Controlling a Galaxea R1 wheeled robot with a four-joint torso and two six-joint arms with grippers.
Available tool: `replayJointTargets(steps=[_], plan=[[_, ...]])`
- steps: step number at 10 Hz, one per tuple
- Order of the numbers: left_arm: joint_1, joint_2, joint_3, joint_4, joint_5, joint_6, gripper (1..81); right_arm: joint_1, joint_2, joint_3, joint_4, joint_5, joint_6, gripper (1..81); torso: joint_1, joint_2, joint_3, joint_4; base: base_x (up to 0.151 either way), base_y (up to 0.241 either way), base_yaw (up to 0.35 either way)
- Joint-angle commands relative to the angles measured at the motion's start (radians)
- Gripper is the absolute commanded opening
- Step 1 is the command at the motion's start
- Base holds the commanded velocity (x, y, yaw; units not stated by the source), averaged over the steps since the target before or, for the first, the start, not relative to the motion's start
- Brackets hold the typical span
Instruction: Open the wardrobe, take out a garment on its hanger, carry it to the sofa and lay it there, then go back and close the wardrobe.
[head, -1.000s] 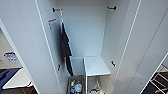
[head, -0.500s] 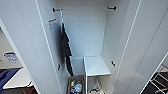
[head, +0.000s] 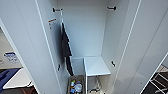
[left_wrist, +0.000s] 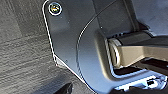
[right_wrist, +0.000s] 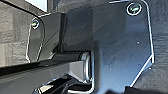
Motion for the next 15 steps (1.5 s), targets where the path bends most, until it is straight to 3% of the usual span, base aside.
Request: replayJointTargets(steps=[1, 2, 8, 9, 10, 11, 12, 13, 14, 15], plan=[[-0.101, -0.010, 0.001, -0.701, 0.066, 0.550, 81.1, 0.039, 0.007, 0.010, 0.004, -0.039, 0.000, 81.1, 0.000, 0.000, 0.000, 0.000, 0.000, 0.000, 0.000], [-0.107, -0.016, -0.005, -0.745, 0.063, 0.548, 81.1, 0.044, 0.001, 0.009, -0.004, -0.047, -0.003, 81.1, 0.000, 0.000, 0.000, 0.000, 0.000, 0.000, 0.000], [-0.122, -0.088, 0.006, -0.743, 0.057, 0.564, 81.1, -0.024, -0.034, 0.030, 0.007, -0.047, 0.007, 81.1, 0.000, 0.000, 0.000, 0.000, 0.000, 0.000, 0.000], [-0.118, -0.102, 0.010, -0.745, 0.058, 0.564, 81.1, -0.004, -0.023, 0.035, 0.036, -0.050, 0.003, 81.1, 0.000, 0.000, 0.000, 0.000, 0.000, 0.000, 0.000], [-0.116, -0.117, 0.039, -0.745, 0.055, 0.564, 81.1, 0.008, -0.032, 0.032, 0.136, -0.061, -0.030, 81.1, 0.000, 0.000, 0.000, 0.000, 0.000, 0.000, 0.000], [-0.115, -0.131, 0.079, -0.746, 0.055, 0.564, 81.1, 0.013, -0.045, 0.041, 0.200, -0.061, -0.112, 81.1, 0.000, 0.000, 0.000, 0.000, 0.000, 0.000, 0.000], [-0.115, -0.168, 0.159, -0.745, 0.052, 0.564, 81.1, 0.021, -0.074, 0.072, 0.335, -0.061, -0.281, 81.1, 0.000, 0.000, 0.000, 0.000, 0.000, 0.000, 0.000], [-0.115, -0.208, 0.234, -0.745, 0.031, 0.564, 81.1, 0.028, -0.114, 0.124, 0.450, -0.057, -0.410, 81.1, 0.000, 0.000, 0.000, 0.000, 0.000, 0.000, 0.000], [-0.115, -0.264, 0.330, -0.745, 0.002, 0.564, 81.1, 0.028, -0.170, 0.206, 0.537, -0.051, -0.480, 81.1, 0.000, 0.000, 0.000, 0.000, 0.000, 0.000, 0.000], [-0.115, -0.319, 0.416, -0.743, -0.021, 0.564, 81.1, 0.028, -0.209, 0.257, 0.555, -0.045, -0.481, 81.1, 0.000, 0.000, 0.000, 0.000, 0.000, 0.000, 0.000]])
